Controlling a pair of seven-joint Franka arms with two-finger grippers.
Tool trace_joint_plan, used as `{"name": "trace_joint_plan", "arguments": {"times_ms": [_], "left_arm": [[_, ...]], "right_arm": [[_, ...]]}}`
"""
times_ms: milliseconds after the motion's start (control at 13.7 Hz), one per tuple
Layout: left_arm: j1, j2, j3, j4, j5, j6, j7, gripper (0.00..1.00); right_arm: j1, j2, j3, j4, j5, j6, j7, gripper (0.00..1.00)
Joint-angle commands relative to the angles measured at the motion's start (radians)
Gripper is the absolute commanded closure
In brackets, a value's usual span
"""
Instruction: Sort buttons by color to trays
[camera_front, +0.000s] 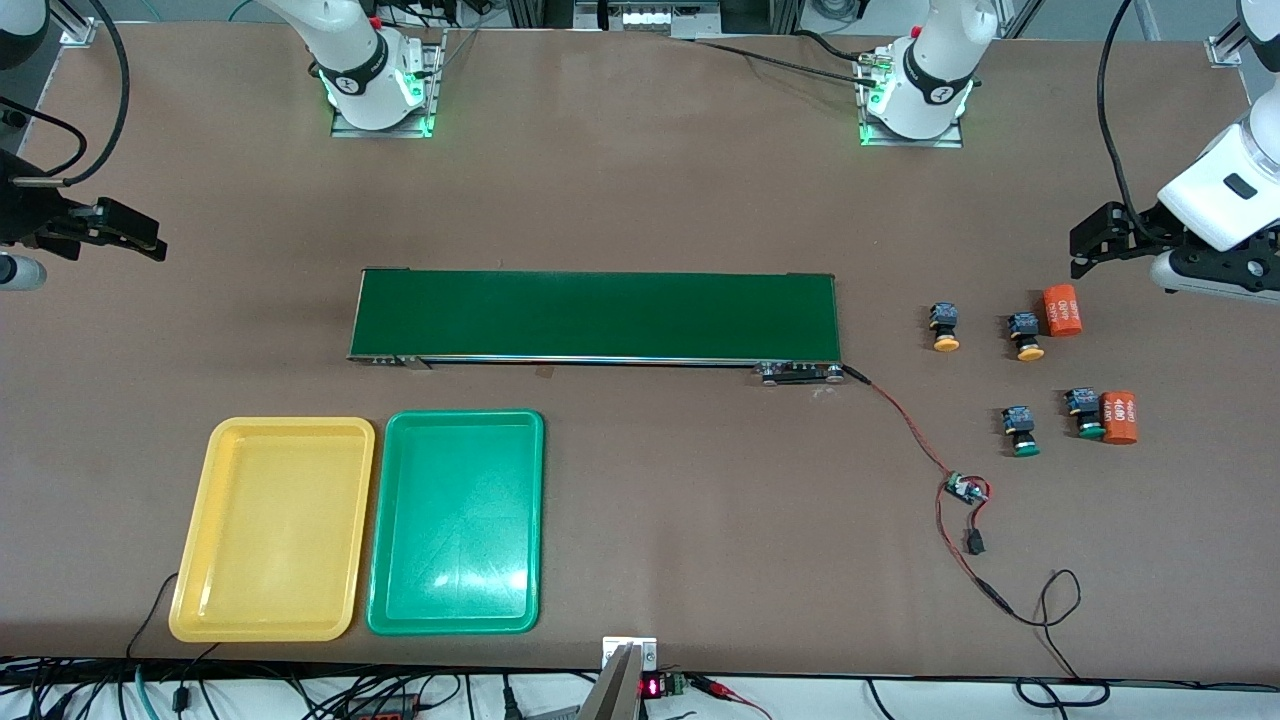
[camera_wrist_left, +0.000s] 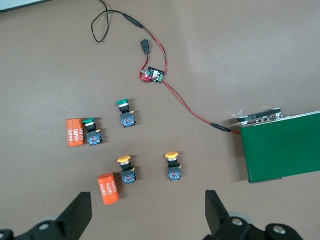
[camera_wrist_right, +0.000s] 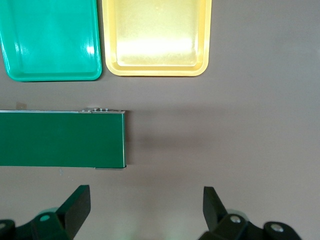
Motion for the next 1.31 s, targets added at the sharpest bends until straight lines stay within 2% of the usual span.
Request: {"name": "trace_joint_plan", "arguments": {"times_ms": [0,1241], "left_arm": [[0.005,0.016,0.007,0.035,-0.020,-0.026,0.027,0.00],[0.005,0.016,0.010,0.033,-0.015,-0.048,0.026,0.00]], "right_arm": [[0.006,-0.022,0.002,-0.012,-0.015,-0.012,0.012,0.00],[0.004,-0.021,0.002,-0.012,-0.015,-0.010,0.012,0.00]]}}
